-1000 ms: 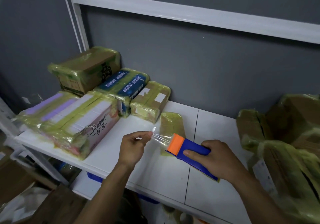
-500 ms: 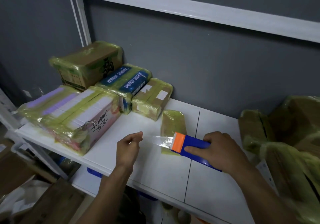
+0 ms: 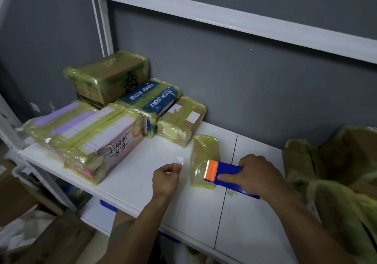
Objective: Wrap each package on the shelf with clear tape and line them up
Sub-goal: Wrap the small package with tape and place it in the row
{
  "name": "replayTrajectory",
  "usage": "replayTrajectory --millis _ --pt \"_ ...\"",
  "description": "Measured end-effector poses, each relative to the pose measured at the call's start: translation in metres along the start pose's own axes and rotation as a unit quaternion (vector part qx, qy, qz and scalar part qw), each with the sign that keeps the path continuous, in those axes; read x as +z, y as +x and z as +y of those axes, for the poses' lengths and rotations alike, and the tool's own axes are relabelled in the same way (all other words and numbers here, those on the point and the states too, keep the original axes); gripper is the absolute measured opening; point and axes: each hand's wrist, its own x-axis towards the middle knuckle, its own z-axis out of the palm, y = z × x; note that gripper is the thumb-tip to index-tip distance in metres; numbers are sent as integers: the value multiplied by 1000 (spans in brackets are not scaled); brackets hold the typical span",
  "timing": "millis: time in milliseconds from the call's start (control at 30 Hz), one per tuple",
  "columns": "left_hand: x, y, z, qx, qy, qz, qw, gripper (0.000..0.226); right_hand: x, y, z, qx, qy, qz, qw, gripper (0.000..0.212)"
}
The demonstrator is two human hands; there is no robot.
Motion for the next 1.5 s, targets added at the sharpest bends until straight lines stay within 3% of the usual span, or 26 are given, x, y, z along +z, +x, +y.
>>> replayTrajectory --millis 167,300,467,533,600,633,733,800,900,1067,1267,1400,1500 --pt "14 4 2 1 29 -20 999 11 -1 13 3 9 16 -21 1000 72" --pt "26 6 3 2 63 -63 996 19 4 18 6 16 48 -41 998 74" --pt "34 5 10 1 86 -42 995 41 5 19 9 19 60 -49 997 75" --pt "33 9 10 -10 73 -26 997 12 4 19 9 17 60 -50 997 75" --pt "31 11 8 -31 82 -25 996 50 4 18 9 16 63 -53 996 75" --pt "30 11 5 -20 72 -24 997 58 5 18 10 15 64 -53 996 74" --pt "29 7 3 54 28 0 998 27 6 19 11 18 72 -50 996 75" --pt "35 0 6 73 1 -32 997 14 7 19 12 17 74 -49 996 73" --pt "48 -16 15 33 -55 -147 987 39 10 21 15 14 75 -47 996 72" --pt "50 -29 12 48 -82 -183 979 33 13 22 17 16 92 -50 994 69" --pt "25 -13 6 171 34 -238 956 31 13 21 21 12 92 -50 994 69" --pt "7 17 15 370 188 -246 876 45 10 21 21 11 89 -50 995 69" --pt "0 32 24 411 240 -257 841 50 11 21 21 10 90 -52 995 70"
